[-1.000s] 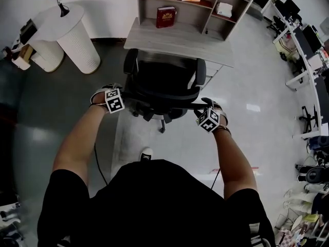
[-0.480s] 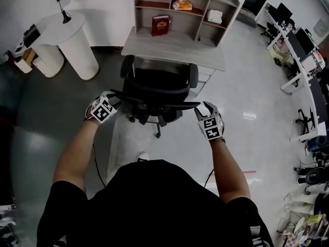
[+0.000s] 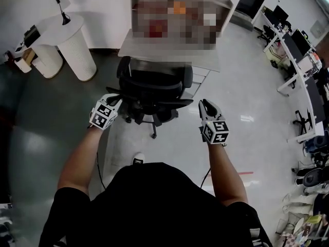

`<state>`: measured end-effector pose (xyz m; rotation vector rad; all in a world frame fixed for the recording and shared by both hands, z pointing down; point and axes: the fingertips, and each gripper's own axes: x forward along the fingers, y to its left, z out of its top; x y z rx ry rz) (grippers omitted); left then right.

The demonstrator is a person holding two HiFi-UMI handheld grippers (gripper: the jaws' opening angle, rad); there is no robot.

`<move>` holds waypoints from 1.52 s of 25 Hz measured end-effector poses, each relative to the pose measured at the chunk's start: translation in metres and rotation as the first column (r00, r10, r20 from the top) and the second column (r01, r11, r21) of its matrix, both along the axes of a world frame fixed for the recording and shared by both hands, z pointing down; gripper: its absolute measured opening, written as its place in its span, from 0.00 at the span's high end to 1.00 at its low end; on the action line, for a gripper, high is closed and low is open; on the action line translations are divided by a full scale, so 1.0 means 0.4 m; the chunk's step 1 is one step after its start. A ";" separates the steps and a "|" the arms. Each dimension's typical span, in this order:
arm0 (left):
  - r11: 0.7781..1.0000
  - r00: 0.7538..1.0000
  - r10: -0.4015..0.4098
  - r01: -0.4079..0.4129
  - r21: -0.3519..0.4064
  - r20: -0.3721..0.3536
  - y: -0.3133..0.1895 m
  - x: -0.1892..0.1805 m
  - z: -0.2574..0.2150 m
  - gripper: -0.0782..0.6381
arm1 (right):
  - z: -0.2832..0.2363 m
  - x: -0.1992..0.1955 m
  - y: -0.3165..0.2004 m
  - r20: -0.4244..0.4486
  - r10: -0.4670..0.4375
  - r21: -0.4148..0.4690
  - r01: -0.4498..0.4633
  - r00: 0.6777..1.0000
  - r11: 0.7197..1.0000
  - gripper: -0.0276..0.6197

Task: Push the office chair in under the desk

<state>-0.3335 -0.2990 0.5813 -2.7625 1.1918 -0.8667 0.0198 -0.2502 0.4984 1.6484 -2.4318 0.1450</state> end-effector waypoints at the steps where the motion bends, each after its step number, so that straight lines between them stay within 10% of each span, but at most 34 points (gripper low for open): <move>1: 1.000 0.999 -0.014 0.014 0.009 -0.033 0.005 0.011 -0.023 0.85 | -0.014 0.005 0.005 0.023 0.007 0.004 -0.007 1.000 1.000 0.89; 15: 0.990 0.955 0.001 0.040 0.131 -0.298 0.079 0.100 -0.256 0.87 | -0.104 0.065 0.067 0.052 0.066 0.052 -0.069 0.996 0.996 0.94; 38: 0.985 0.939 -0.041 0.094 0.141 -0.342 0.128 0.071 -0.273 0.87 | -0.103 0.097 0.094 0.051 0.115 0.053 -0.118 0.992 0.992 0.94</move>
